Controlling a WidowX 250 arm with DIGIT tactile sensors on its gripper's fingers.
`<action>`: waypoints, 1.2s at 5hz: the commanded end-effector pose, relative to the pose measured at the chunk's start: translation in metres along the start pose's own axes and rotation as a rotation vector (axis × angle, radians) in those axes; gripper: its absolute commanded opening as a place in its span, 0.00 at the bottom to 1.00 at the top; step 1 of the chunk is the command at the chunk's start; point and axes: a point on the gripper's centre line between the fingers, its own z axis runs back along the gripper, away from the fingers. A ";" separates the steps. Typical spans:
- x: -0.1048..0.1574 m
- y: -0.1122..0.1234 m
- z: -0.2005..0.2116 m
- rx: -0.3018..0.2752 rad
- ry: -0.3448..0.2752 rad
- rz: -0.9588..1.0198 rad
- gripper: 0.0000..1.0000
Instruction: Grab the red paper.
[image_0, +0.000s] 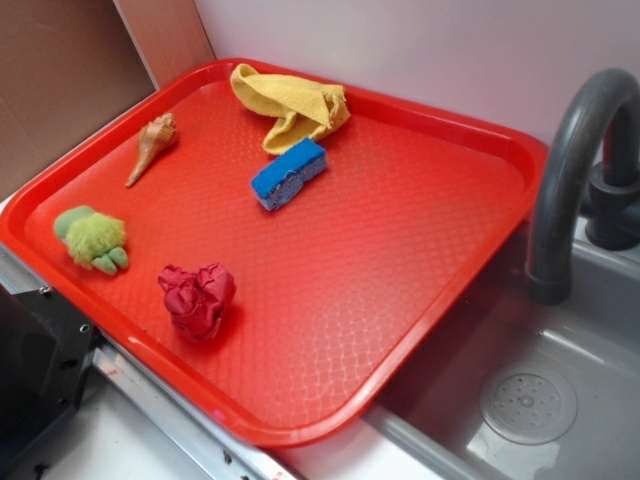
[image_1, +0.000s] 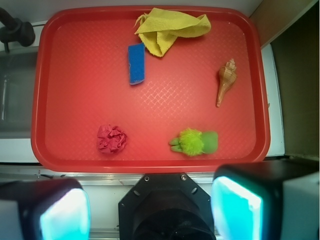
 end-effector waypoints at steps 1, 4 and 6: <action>0.000 0.000 0.000 0.000 0.000 0.000 1.00; 0.012 -0.031 -0.031 -0.040 -0.110 0.700 1.00; 0.025 -0.046 -0.089 -0.081 -0.080 0.709 1.00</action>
